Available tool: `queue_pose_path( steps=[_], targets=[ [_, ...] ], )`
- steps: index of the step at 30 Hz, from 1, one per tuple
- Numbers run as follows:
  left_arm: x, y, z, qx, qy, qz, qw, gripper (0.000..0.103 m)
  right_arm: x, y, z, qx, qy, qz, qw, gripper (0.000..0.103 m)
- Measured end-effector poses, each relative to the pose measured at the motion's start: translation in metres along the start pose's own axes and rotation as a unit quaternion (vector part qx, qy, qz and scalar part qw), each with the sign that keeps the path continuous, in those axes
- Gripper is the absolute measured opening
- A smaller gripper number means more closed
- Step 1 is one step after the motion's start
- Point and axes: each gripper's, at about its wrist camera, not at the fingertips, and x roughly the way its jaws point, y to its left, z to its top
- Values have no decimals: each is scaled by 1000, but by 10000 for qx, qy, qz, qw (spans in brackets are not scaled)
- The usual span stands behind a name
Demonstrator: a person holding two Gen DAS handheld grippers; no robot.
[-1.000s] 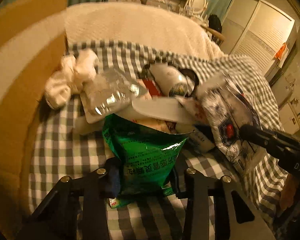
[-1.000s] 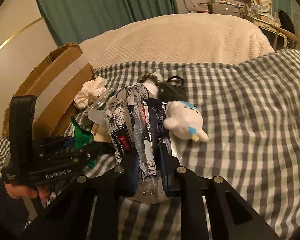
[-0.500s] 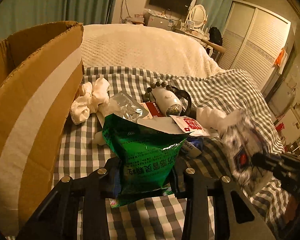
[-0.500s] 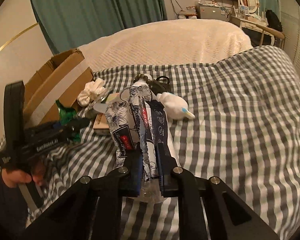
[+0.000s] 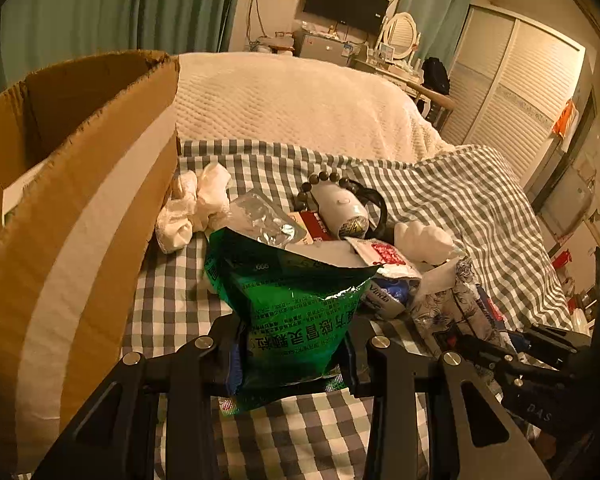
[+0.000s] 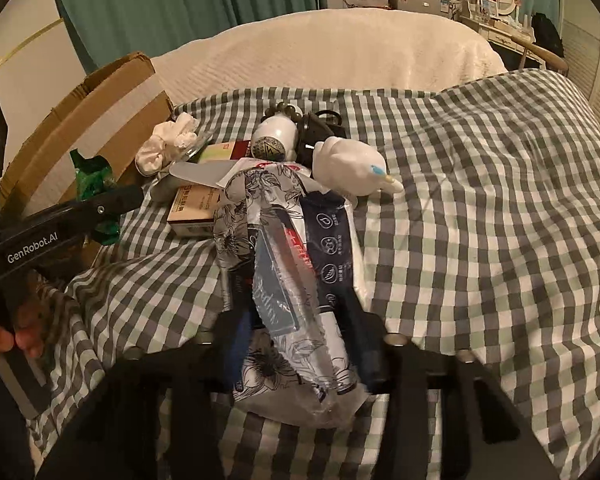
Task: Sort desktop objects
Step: 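Grasp the green snack bag with the left tool while the right tool grasps the floral tissue pack, then drop the snack bag and tissue pack into the cardboard box with both tools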
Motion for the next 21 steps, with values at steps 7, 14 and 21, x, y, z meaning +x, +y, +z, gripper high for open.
queue_pose_path(
  steps=[7, 14, 21],
  targets=[
    [-40, 0, 13, 92, -558, 100, 9984, 38, -32, 13, 5, -61, -416, 2, 9991, 12],
    [-117, 29, 37, -153, -1554, 280, 9873, 38, -99, 58, 46, -333, -1241, 663, 9895, 12],
    [-160, 120, 47, -845, -1890, 1584, 9654, 38, -106, 146, 105, -993, -1453, 1835, 9671, 13]
  ],
)
